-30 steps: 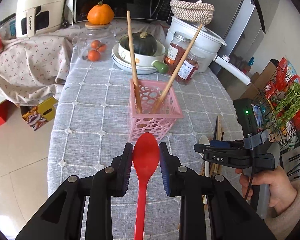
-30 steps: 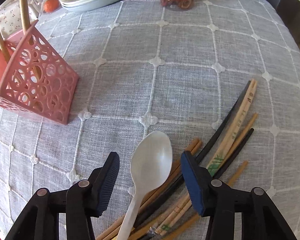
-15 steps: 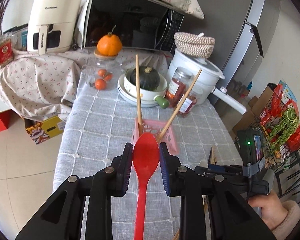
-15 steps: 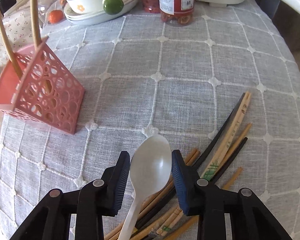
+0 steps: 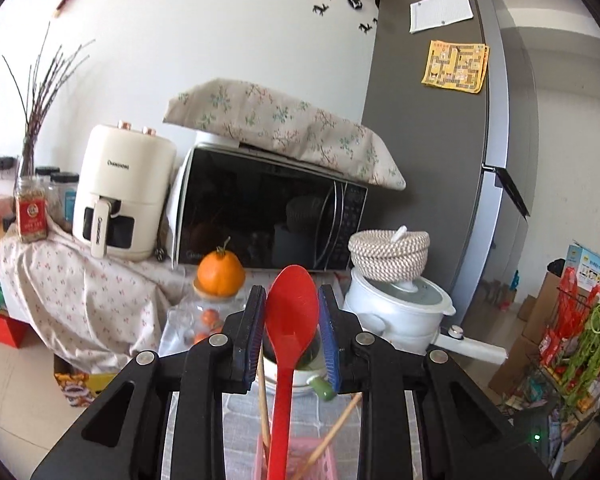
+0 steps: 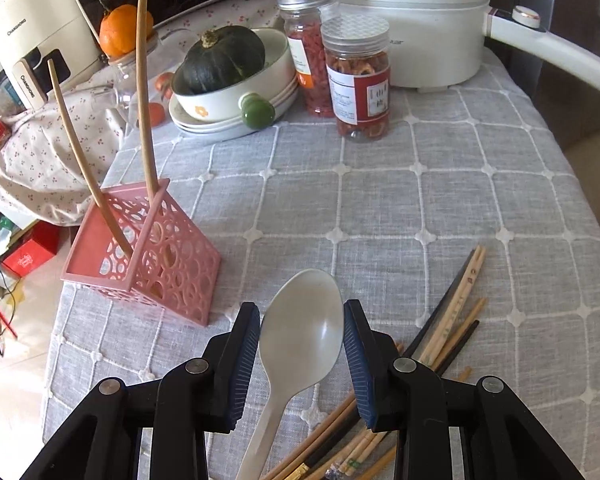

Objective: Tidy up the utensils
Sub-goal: 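Lift the red spoon with the left tool while the right tool grasps the white spoon, then drop the red spoon into the pink basket with the left tool while the right tool carries the white spoon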

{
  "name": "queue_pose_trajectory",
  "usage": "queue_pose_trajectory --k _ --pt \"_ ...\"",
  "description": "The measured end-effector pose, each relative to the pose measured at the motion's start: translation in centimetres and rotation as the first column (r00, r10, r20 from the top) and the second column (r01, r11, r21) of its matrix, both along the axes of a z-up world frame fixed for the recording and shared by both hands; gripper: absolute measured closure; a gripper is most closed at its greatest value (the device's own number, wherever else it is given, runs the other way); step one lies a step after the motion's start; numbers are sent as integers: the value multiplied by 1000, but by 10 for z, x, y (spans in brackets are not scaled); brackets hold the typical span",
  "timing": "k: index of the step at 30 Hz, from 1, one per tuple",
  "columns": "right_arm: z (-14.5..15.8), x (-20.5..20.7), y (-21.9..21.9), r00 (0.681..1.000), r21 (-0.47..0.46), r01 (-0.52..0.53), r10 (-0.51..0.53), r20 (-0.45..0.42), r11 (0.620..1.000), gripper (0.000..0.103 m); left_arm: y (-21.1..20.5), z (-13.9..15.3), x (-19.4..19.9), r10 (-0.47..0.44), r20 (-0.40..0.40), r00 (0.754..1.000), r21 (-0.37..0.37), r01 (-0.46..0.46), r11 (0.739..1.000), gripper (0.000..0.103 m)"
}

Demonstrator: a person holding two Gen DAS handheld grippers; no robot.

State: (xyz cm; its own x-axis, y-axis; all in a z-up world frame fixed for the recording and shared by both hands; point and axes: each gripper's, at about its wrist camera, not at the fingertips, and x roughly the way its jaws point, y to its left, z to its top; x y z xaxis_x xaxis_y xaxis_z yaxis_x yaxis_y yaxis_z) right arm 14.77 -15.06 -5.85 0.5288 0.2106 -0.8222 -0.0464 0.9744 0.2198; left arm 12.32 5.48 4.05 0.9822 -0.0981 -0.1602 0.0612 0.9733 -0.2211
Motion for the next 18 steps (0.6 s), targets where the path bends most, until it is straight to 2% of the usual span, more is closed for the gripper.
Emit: queue_pose_trajectory --k 7,12,18 --pt "-5 2 -6 1000 7 10 -10 3 1000 65 -14 -27 24 38 44 998 20 -39 999 75" --pt "-10 5 -6 1000 21 7 -6 -13 1000 65 -3 -44 40 67 17 998 -43 -66 997 75" --pt "-11 6 -5 1000 15 9 -9 3 1000 65 2 -58 47 80 -2 997 -62 -80 995 75"
